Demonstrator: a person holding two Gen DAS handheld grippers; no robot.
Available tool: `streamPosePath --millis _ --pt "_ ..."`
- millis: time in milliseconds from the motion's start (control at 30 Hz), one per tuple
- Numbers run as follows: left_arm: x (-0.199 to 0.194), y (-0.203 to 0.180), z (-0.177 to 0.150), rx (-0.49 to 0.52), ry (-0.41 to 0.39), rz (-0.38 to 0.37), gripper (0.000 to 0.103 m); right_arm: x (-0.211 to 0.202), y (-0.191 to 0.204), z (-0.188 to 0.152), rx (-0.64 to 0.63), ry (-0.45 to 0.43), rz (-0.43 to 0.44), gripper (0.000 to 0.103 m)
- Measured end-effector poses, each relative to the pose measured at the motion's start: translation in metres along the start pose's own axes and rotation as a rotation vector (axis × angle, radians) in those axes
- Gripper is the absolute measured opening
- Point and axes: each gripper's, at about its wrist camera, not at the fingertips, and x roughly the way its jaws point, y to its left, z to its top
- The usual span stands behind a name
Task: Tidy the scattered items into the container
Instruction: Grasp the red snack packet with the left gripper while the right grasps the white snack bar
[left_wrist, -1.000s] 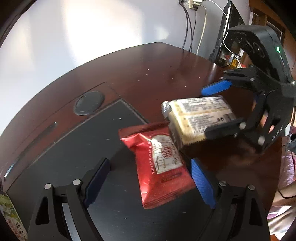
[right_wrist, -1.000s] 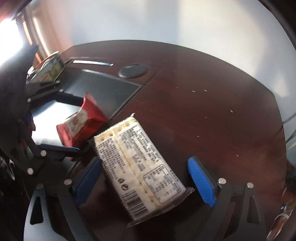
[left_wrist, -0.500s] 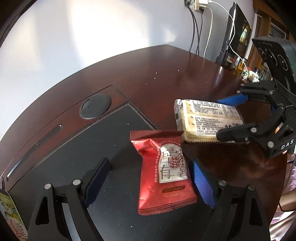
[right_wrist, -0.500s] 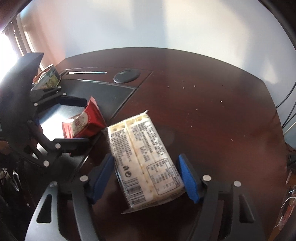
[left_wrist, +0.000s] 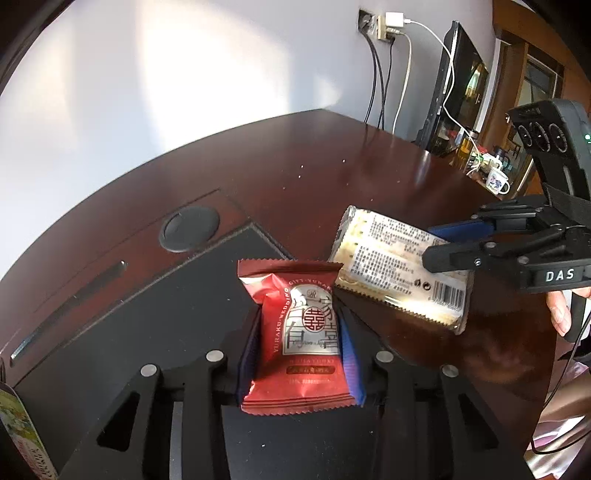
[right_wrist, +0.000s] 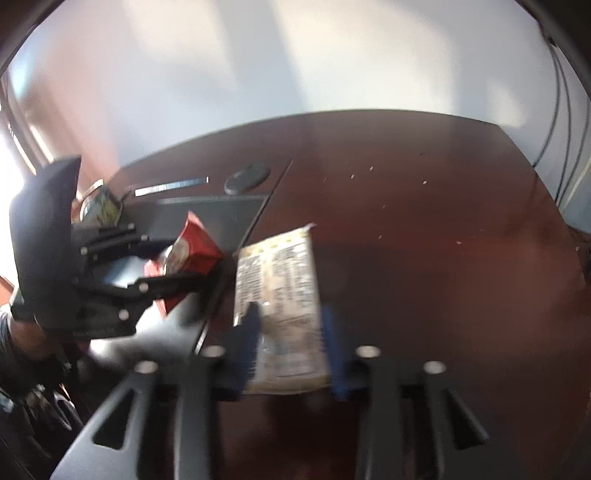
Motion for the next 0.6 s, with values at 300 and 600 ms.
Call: streamPosePath --millis 300,600 --pt "-0.004 0.006 -0.004 -0.008 0.003 -0.007 0.042 0.0 0.006 0.005 -0.023 -0.004 -0.088 0.053" --pt "-0.002 0.01 -0.006 -0.017 0.01 -0.014 0.042 0.017 0.029 0.007 -0.14 0.04 -0.145 0.079"
